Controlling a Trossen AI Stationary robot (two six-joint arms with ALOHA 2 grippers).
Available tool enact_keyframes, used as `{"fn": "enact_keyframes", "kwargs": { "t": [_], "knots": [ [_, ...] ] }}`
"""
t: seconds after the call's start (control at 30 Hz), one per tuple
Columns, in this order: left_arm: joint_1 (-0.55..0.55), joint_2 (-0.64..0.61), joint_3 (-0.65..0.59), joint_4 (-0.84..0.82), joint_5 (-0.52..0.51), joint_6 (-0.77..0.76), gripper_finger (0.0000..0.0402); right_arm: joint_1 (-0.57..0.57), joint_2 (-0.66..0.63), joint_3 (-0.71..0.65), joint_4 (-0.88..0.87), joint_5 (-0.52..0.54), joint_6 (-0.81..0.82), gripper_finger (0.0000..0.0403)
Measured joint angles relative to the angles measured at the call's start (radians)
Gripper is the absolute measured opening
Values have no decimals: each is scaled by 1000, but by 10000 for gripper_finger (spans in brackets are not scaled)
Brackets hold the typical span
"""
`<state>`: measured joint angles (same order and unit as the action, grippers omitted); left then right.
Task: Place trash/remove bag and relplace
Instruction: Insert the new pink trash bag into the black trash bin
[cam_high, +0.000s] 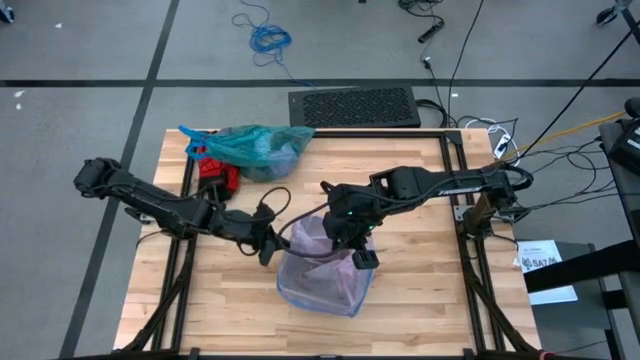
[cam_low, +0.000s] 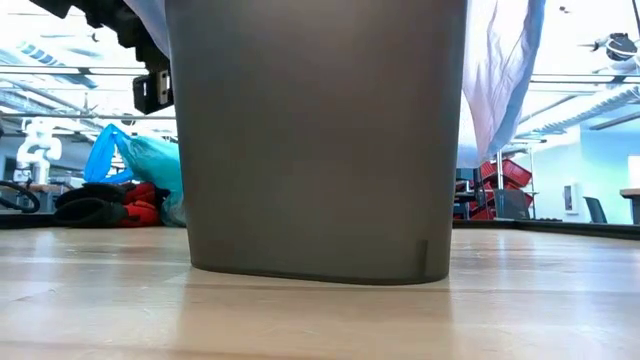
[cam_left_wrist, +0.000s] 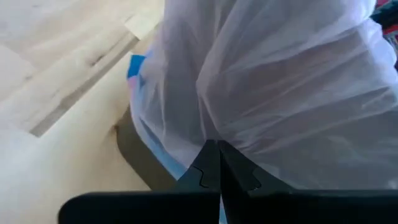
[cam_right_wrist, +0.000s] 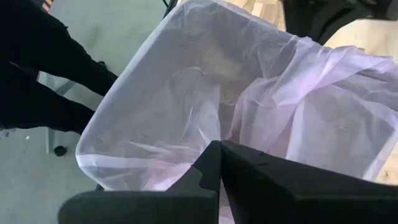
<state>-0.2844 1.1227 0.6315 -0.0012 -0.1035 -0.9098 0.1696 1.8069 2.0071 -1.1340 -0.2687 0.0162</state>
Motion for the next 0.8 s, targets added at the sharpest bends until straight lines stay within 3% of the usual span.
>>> {"fn": "enact_keyframes", "kwargs": {
  "t": [0.3,0.8],
  "knots": [
    [0,-218,-1,-70,-44,4,0,2,7,0,17,0,-28,0],
    [0,-556,31,-93,-292,159,0,63,135,3,64,5,-130,0]
  ]
}}
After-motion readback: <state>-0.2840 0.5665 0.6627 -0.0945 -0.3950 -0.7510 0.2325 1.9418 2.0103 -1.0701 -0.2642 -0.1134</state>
